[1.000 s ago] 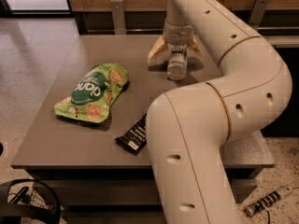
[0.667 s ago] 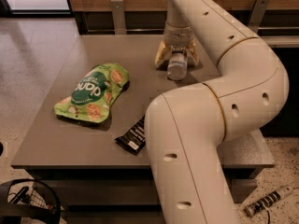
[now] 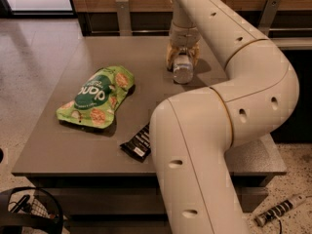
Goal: Place blue plastic bottle upright
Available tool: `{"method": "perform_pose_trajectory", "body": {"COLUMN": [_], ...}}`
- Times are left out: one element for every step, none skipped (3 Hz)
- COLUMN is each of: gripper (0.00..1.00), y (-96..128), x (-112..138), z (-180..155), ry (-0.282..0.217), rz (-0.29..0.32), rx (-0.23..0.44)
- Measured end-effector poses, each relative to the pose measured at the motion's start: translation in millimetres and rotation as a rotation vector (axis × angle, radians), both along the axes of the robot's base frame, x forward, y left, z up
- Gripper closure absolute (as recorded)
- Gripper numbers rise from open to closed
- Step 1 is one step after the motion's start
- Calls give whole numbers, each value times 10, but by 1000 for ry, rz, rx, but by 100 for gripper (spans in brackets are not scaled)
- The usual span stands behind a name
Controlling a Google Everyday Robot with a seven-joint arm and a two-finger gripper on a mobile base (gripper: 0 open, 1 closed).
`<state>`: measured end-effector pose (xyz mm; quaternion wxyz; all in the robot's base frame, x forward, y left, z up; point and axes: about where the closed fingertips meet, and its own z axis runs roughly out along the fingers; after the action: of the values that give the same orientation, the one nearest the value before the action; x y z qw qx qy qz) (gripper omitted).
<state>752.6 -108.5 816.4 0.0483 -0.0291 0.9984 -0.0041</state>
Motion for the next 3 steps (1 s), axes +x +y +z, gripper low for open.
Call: {"method": "perform_pose_trajectory", "body": {"gripper": [100, 100, 100], "y": [23, 23, 15], "x": [66, 66, 126], "z": [-22, 1, 62], "ry": [-19, -19, -53], "rz": [1, 1, 2], "rx": [5, 5, -6]}}
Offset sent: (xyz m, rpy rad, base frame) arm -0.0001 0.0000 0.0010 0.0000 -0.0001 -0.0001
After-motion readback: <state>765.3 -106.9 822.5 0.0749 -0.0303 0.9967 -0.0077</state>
